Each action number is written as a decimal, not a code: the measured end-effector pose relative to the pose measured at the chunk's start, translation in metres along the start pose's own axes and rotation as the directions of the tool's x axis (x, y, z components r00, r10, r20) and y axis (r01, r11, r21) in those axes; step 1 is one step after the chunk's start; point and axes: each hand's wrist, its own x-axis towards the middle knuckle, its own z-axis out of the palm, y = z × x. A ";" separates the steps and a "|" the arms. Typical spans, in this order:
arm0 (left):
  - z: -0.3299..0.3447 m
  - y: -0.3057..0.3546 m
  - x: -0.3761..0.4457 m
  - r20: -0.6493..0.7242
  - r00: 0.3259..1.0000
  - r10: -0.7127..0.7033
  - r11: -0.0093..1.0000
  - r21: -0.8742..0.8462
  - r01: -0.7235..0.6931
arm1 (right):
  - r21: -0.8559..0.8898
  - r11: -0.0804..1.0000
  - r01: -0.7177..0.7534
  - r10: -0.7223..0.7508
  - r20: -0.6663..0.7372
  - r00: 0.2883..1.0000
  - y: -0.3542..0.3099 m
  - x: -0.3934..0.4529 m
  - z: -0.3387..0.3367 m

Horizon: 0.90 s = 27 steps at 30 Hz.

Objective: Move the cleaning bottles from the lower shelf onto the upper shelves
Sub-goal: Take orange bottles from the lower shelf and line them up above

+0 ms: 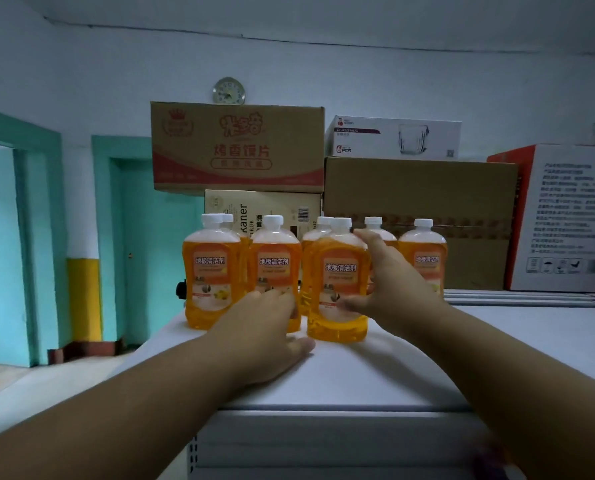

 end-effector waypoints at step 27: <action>0.006 0.010 -0.011 -0.119 0.987 0.109 0.989 -0.083 -0.119 | -0.227 0.973 0.028 -0.091 -0.272 0.958 -0.036 -0.051 -0.003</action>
